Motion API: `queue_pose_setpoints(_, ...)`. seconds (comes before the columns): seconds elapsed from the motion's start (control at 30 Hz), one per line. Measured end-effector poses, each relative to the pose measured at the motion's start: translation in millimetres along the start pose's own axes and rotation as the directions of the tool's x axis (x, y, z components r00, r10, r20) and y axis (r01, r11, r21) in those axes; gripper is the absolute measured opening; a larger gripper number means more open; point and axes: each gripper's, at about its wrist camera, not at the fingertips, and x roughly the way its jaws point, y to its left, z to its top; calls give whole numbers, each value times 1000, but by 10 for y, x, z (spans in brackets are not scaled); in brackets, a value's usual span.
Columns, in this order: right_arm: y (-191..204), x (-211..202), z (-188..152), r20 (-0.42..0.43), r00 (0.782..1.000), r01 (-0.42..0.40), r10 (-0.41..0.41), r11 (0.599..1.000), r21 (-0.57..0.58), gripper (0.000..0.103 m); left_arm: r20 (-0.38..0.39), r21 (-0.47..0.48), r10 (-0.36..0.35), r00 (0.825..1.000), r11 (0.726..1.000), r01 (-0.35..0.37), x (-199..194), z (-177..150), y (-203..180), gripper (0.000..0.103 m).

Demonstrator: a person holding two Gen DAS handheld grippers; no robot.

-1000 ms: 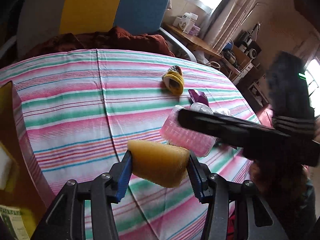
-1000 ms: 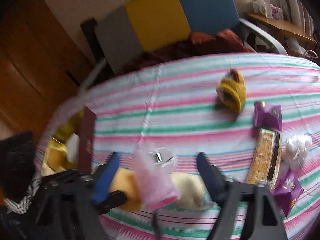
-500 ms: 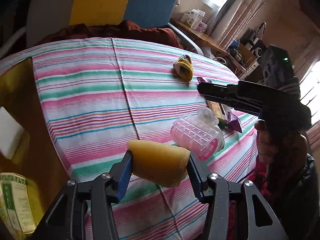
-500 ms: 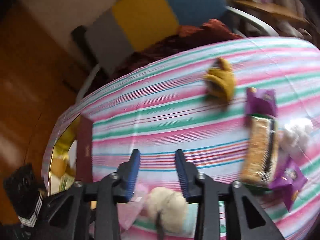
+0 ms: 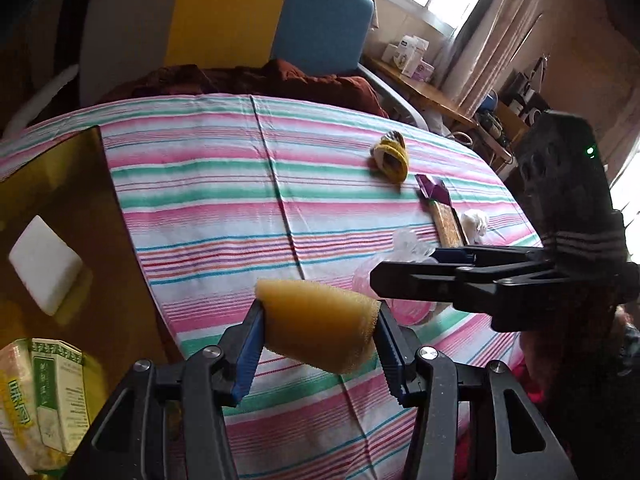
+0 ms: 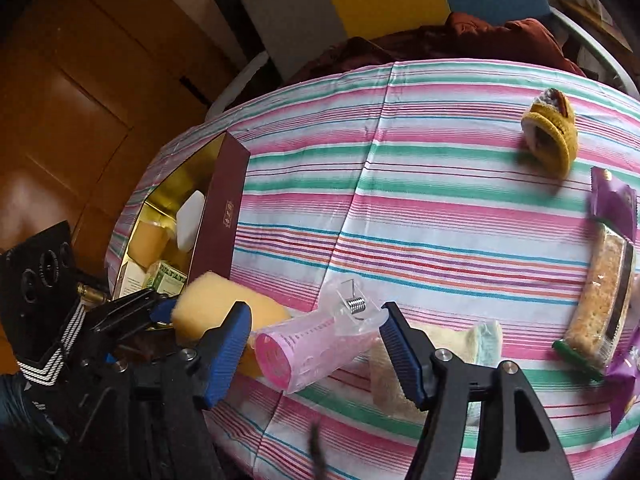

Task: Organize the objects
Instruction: 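Grasp a yellow sponge with the left tool while the right tool grasps the pink clear clip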

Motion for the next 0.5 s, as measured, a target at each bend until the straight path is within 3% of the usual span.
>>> queue_pose_setpoints(0.2,-58,-114,-8,37,998,59,-60,998,12,63,26,5,-4,1000,1000,4,-113,-26,3,52)
queue_pose_setpoints(0.23,-109,-137,3,50,997,62,-63,997,37,29,34,5,-4,999,1000,4,-143,-20,2,52)
queue_pose_setpoints(0.37,-227,-309,54,146,989,-40,23,993,111,32,47,-9,7,999,1000,-6,-225,-12,69,52)
queue_pose_setpoints(0.5,-238,-296,60,140,990,-8,-8,993,118,32,39,-24,12,999,1000,-11,-229,-45,124,52)
